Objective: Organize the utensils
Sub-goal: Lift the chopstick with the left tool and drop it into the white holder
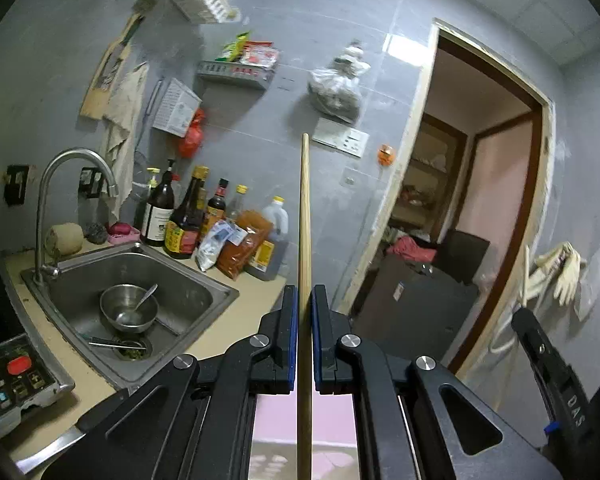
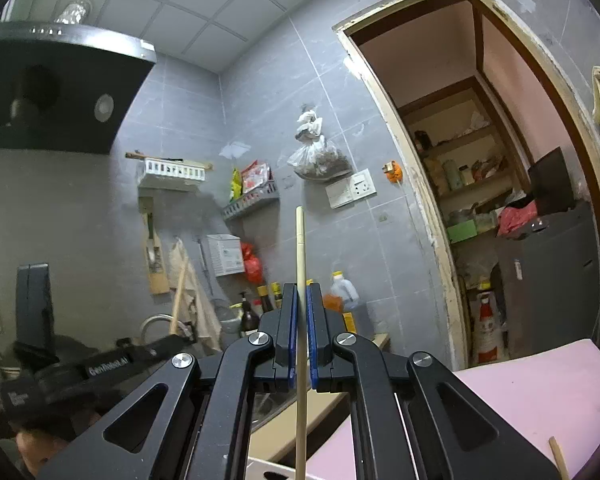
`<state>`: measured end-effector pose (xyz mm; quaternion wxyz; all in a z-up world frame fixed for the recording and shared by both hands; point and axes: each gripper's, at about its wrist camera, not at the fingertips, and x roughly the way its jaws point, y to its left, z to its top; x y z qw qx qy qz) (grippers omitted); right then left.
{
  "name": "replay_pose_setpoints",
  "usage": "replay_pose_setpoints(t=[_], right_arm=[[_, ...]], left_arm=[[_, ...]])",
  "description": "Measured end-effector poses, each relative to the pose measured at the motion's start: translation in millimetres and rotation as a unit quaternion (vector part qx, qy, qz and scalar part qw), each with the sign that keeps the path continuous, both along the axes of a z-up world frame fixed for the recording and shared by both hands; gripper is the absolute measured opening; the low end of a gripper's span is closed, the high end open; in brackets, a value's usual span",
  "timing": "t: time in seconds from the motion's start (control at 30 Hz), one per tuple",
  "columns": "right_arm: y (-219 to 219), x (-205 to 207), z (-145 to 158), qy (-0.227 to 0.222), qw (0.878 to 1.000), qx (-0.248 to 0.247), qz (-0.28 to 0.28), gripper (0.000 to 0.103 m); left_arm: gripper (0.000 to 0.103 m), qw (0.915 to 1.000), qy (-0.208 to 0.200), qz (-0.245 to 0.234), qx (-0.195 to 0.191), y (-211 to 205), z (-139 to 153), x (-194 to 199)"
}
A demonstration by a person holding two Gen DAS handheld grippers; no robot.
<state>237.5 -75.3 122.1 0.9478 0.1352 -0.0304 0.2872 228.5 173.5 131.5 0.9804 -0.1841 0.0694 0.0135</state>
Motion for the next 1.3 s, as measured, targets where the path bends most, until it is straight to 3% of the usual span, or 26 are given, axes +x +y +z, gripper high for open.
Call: replay_pose_setpoints(t=[0.27, 0.47, 0.8, 1.07, 1.2, 1.3], right_arm=[[15.4, 6.3, -27.8, 0.007, 0.999, -0.029, -0.030, 0.003], [21.8, 5.6, -40.4, 0.014, 0.998, -0.057, -0.037, 0.003], [20.1, 1.3, -53.3, 0.059, 0.994, -0.095, -0.013, 0.003], [18.8, -1.6, -56.9, 0.092, 0.989, -0.118, 0.010, 0.006], [16.3, -2.5, -57.0, 0.108, 0.986, -0.123, 0.019, 0.010], [11.9, -7.4, -54.6, 0.106, 0.986, -0.124, 0.021, 0.022]], left_arm=[[0.004, 0.9998, -0.013, 0.016, -0.003, 1.2, -35.9, 7.1], [0.004, 0.9997, -0.009, 0.010, 0.022, -16.5, -50.4, 2.0], [0.004, 0.9962, 0.037, -0.040, 0.068, -35.6, -63.0, -4.5], [0.006, 0.9946, 0.063, -0.061, 0.057, -36.3, -68.2, -11.4], [0.023, 0.9944, 0.067, -0.065, 0.048, -36.6, -65.6, -17.0], [0.030, 0.9952, 0.058, -0.065, 0.045, -39.5, -59.3, -24.8]])
